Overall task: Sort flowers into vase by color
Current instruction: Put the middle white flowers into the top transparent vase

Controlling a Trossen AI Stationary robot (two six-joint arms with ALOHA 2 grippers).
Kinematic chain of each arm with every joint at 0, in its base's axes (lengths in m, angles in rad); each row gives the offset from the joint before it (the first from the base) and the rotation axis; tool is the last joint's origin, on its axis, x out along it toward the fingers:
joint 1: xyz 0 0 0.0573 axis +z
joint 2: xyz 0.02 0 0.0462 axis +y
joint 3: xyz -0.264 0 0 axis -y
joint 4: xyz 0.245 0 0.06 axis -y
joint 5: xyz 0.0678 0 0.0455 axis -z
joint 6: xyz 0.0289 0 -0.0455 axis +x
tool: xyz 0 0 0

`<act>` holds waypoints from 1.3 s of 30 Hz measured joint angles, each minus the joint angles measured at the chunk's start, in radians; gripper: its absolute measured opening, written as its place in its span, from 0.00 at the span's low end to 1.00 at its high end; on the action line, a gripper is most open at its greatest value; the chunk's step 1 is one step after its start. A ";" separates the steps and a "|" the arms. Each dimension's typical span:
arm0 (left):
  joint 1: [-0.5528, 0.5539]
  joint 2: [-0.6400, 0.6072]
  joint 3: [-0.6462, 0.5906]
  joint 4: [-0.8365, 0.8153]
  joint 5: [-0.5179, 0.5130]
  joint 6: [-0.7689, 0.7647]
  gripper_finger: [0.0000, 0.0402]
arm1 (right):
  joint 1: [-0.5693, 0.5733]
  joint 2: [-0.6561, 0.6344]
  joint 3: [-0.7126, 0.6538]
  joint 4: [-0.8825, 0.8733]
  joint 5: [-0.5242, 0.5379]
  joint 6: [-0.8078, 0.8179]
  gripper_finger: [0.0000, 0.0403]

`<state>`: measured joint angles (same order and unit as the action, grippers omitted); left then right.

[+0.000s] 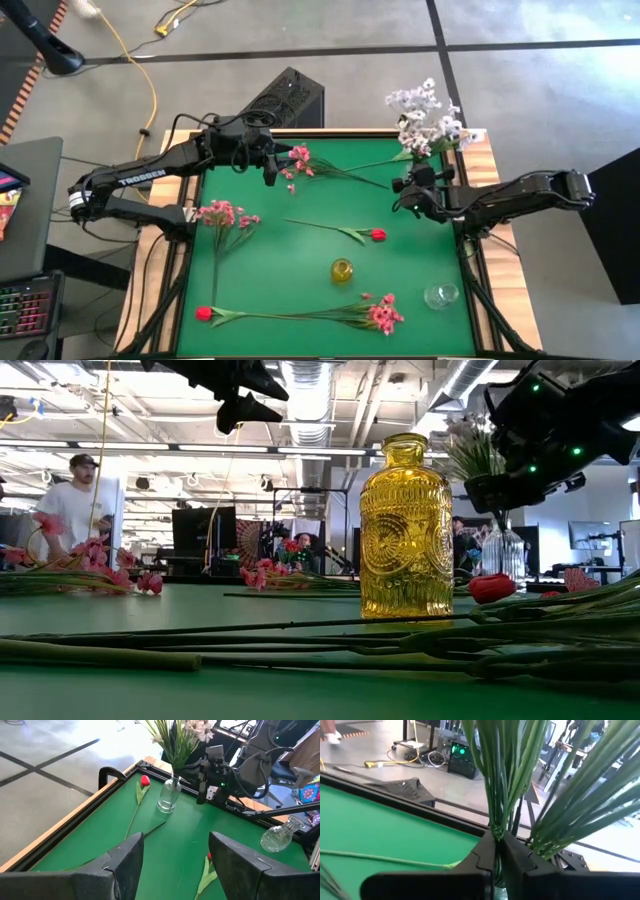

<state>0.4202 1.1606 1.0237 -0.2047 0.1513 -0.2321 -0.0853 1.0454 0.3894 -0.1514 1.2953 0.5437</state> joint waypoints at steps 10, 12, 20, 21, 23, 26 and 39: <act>0.000 0.000 0.000 0.000 0.015 0.000 0.53 | 0.000 0.000 0.040 0.003 0.004 -0.192 0.30; 0.000 0.000 0.000 0.000 0.029 0.000 0.53 | 0.000 0.000 0.043 0.002 0.005 -0.215 0.35; 0.000 0.000 0.000 0.000 0.034 0.003 0.53 | 0.048 0.000 0.043 0.002 0.004 -0.362 0.55; 0.000 0.000 0.000 0.000 0.034 0.003 0.53 | 0.059 0.000 0.043 0.002 0.004 -0.389 0.57; 0.000 0.000 0.000 0.000 0.035 0.003 0.53 | 0.081 0.000 0.043 0.002 0.005 -0.441 0.59; 0.000 0.000 0.000 0.000 0.046 0.011 0.53 | 0.106 0.000 0.043 0.003 0.005 -0.509 0.60; 0.000 0.000 0.000 0.000 0.047 0.010 0.53 | 0.132 0.000 0.043 0.003 0.158 -0.973 0.61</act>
<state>0.4202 1.1606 1.0237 -0.2050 0.1987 -0.2222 0.0467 1.0451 0.4328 -0.1486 1.4533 -0.4293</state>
